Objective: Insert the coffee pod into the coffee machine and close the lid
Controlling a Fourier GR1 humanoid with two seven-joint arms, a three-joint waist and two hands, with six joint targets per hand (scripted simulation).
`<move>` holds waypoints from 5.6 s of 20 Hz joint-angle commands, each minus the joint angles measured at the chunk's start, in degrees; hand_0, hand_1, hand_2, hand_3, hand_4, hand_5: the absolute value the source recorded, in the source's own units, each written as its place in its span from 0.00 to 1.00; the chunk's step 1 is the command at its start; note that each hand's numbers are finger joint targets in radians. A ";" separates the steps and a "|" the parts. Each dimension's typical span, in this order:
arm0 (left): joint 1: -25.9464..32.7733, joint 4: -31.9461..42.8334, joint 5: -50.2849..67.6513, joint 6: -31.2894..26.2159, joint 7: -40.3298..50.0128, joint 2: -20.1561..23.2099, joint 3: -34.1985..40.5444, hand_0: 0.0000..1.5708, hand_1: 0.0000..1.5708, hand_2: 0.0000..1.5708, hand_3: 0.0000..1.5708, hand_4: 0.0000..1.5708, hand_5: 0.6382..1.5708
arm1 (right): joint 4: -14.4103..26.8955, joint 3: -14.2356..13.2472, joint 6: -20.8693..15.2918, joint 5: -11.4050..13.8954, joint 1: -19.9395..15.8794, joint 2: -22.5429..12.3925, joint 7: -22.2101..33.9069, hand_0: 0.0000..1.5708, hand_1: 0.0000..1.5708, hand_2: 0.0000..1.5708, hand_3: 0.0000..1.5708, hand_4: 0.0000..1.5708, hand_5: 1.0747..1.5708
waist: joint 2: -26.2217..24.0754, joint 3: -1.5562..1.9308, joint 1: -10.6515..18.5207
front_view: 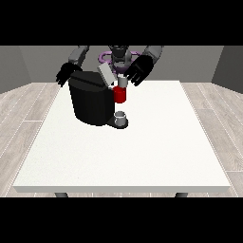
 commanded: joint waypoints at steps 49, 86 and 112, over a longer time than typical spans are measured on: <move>-0.78 2.72 -4.32 -1.36 -1.94 -1.85 -0.64 0.67 0.67 0.71 0.61 0.23 1.00 | 0.30 -2.62 0.06 -1.50 0.21 -1.34 -0.84 0.00 0.00 0.00 0.00 0.30 1.00 | 1.63 0.00 1.54; 16.00 1.87 10.22 -4.25 -6.32 -14.87 10.96 0.00 0.00 0.00 0.00 0.17 1.00 | -2.51 -1.28 1.08 -2.16 12.14 -1.97 -0.89 0.00 0.00 0.00 0.00 0.23 1.00 | -18.84 -0.15 10.79; 38.90 -16.84 25.91 -10.36 -4.56 -26.19 8.80 0.00 0.00 0.00 0.00 0.00 1.00 | -1.65 -1.92 13.28 -3.00 1.81 -11.09 5.86 0.00 0.00 0.00 0.00 0.08 1.00 | -23.37 0.01 26.50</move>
